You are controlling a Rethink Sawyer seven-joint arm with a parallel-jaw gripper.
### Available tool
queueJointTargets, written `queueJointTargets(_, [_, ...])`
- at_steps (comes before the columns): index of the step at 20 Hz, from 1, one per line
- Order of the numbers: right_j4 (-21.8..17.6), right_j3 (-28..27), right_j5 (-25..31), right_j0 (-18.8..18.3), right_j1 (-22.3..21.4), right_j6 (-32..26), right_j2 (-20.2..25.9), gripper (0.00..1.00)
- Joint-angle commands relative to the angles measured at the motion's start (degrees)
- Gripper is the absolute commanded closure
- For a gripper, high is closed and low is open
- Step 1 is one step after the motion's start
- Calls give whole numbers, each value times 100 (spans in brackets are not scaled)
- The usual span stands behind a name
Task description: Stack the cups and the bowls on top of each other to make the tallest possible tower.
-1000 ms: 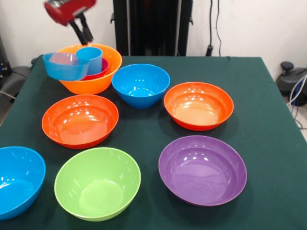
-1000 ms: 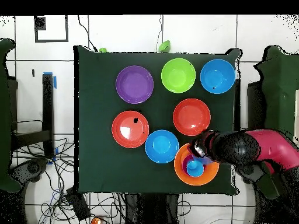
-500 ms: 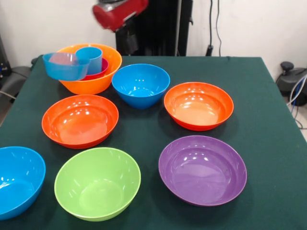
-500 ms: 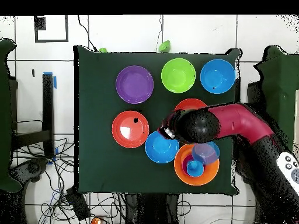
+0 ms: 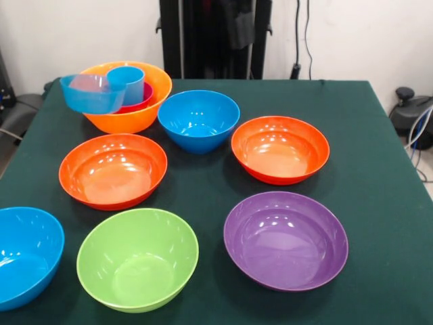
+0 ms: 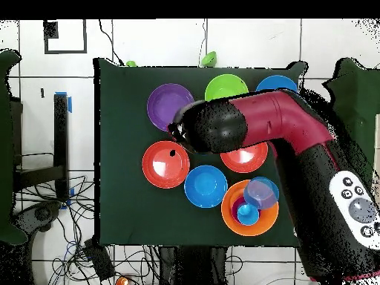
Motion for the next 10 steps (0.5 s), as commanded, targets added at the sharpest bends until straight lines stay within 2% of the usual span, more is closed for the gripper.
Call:
queueJointTargets(1, [44,-692,-293,332,236,945,-661,100])
queueJointTargets(5, [29,-813,-258,385,303,803,-697,100])
queueJointTargets(10, [-158,-1099,-326,640,571,855,-901,100])
